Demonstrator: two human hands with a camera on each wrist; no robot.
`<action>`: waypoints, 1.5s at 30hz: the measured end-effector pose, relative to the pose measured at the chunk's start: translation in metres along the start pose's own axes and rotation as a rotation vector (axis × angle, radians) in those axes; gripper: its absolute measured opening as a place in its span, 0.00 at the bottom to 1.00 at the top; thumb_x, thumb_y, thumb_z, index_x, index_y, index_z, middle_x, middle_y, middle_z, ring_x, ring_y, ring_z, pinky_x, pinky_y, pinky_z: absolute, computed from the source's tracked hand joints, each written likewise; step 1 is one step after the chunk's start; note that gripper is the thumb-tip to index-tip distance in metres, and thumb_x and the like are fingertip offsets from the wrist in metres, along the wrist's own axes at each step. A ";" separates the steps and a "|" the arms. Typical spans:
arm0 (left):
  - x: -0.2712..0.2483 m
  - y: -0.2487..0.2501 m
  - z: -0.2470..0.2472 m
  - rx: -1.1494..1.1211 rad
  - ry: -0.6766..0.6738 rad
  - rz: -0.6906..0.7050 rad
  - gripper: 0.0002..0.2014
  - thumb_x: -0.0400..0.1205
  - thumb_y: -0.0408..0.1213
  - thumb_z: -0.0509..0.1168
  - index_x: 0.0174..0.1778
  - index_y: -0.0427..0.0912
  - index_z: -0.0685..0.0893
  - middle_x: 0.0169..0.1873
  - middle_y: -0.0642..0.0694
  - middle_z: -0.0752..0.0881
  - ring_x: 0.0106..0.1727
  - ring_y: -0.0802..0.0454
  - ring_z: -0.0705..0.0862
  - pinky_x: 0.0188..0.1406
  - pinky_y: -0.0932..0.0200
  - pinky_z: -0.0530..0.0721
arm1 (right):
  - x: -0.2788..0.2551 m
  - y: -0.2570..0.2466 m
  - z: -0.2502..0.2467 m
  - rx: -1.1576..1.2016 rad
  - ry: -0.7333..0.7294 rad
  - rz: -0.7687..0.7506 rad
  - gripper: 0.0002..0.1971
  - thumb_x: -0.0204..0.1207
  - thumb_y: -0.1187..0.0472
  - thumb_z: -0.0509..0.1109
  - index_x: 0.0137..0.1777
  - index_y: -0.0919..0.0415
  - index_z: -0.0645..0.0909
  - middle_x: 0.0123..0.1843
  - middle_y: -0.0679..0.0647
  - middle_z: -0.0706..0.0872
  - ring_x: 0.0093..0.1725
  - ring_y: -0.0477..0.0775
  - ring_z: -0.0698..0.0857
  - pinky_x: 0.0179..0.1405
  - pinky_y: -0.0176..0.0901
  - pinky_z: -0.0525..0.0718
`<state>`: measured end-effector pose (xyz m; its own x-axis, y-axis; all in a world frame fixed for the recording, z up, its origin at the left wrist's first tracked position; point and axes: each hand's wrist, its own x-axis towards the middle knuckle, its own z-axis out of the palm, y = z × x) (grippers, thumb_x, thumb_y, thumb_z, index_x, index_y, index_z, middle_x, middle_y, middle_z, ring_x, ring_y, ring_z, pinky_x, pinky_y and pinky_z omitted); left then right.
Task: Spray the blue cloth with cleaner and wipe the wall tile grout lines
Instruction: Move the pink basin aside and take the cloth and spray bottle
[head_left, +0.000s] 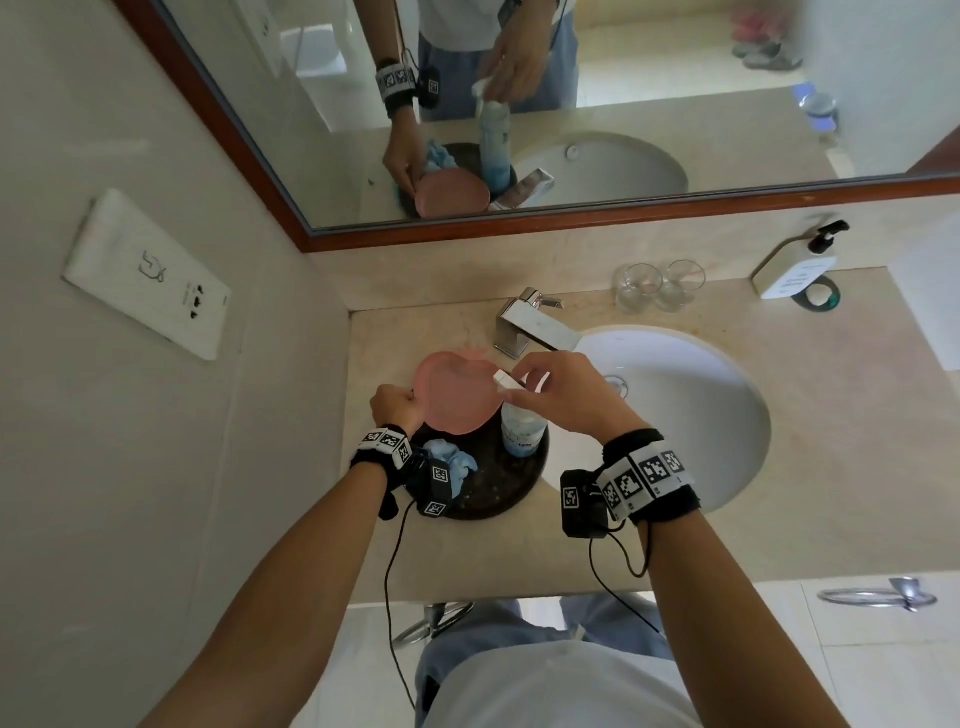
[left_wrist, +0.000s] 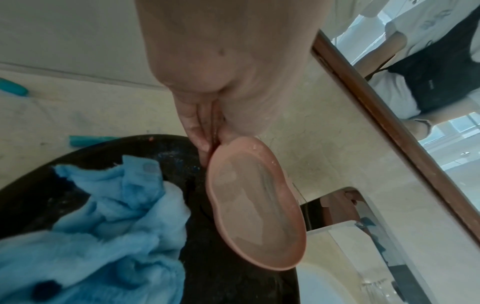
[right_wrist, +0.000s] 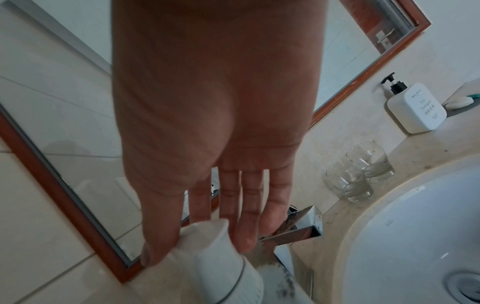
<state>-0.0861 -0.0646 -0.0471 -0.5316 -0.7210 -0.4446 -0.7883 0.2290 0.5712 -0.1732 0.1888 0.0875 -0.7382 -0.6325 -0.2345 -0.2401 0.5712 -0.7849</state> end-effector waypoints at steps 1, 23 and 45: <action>-0.001 0.001 -0.002 -0.004 0.007 0.013 0.21 0.77 0.21 0.63 0.19 0.41 0.69 0.18 0.47 0.69 0.23 0.51 0.65 0.24 0.58 0.64 | 0.000 0.000 -0.001 -0.007 -0.002 0.001 0.09 0.76 0.42 0.82 0.45 0.44 0.87 0.38 0.41 0.88 0.33 0.33 0.84 0.37 0.32 0.78; -0.063 0.092 -0.091 -0.159 0.153 0.179 0.03 0.70 0.24 0.74 0.31 0.29 0.91 0.28 0.39 0.91 0.31 0.47 0.90 0.38 0.40 0.92 | 0.023 -0.017 -0.036 0.059 0.219 0.019 0.14 0.86 0.51 0.70 0.60 0.60 0.89 0.49 0.52 0.90 0.52 0.54 0.88 0.47 0.42 0.76; -0.165 0.209 -0.030 -0.239 -0.032 0.387 0.04 0.81 0.30 0.76 0.45 0.41 0.95 0.34 0.46 0.94 0.39 0.55 0.93 0.44 0.55 0.93 | -0.034 0.041 -0.129 0.684 0.437 0.153 0.13 0.87 0.64 0.71 0.68 0.68 0.84 0.49 0.64 0.93 0.41 0.57 0.95 0.40 0.47 0.94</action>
<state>-0.1538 0.0827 0.1667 -0.7855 -0.5903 -0.1859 -0.4378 0.3178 0.8410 -0.2397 0.3012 0.1368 -0.9442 -0.2323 -0.2333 0.2154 0.1000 -0.9714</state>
